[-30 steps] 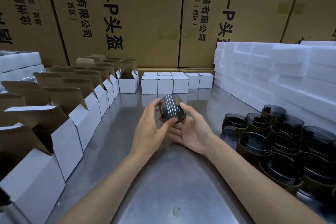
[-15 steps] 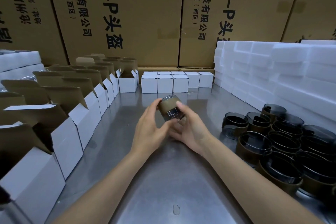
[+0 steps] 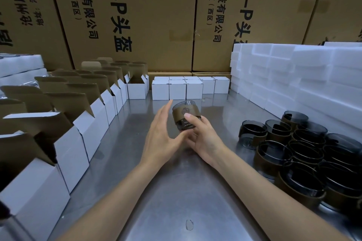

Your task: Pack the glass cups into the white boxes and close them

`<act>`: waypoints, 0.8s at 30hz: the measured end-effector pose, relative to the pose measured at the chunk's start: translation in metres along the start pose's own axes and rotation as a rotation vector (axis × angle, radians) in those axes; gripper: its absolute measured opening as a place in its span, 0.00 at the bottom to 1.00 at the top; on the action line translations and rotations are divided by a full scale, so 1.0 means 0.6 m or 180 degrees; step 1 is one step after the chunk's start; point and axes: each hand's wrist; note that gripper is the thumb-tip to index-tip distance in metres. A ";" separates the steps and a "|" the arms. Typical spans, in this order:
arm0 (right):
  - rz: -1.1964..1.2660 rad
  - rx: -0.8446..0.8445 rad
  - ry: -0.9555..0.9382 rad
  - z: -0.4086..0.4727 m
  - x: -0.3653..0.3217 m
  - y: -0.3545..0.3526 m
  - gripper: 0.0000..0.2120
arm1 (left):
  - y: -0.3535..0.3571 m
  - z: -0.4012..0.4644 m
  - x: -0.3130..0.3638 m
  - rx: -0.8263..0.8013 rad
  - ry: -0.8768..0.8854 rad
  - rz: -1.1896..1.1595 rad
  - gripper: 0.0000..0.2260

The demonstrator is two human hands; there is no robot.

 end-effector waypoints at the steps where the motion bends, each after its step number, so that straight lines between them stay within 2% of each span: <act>1: -0.0027 -0.0032 -0.0020 0.001 0.001 0.000 0.29 | -0.001 0.000 0.000 0.0022 0.0039 0.0025 0.35; 3: -0.0025 -0.0159 0.0051 0.003 0.000 -0.002 0.33 | -0.002 0.002 0.001 0.0129 0.0084 0.0053 0.31; 6: 0.0128 -0.0455 0.0494 0.002 -0.010 -0.006 0.26 | -0.005 0.004 0.004 0.0240 -0.0065 -0.0167 0.27; 10: 0.0149 -0.0660 0.0811 0.002 -0.017 -0.015 0.31 | -0.005 0.004 0.005 0.0196 -0.0161 -0.0279 0.26; 12: 0.0183 -0.0596 0.0711 0.000 -0.016 -0.010 0.30 | -0.004 0.004 0.003 0.0106 -0.0155 -0.0245 0.27; 16: 0.0165 -0.0011 0.0010 0.007 0.001 -0.003 0.32 | -0.002 -0.001 0.002 -0.0092 -0.0226 -0.0132 0.38; 18: 0.0145 0.0109 -0.0132 0.008 0.005 -0.002 0.31 | -0.002 -0.002 0.002 -0.0079 -0.0139 -0.0092 0.39; 21: 0.0069 0.0142 -0.0210 0.008 0.007 -0.004 0.31 | -0.002 -0.001 0.003 -0.0062 0.0107 0.0035 0.36; 24: 0.0005 0.0040 -0.0113 0.008 0.007 -0.003 0.31 | -0.002 0.002 0.003 0.0024 0.0108 0.0074 0.29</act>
Point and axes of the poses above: each hand's wrist, its own z-axis towards the middle knuckle, its own y-axis out of the palm, x = y × z, and after that the axes turned 3 degrees about z, right-handed
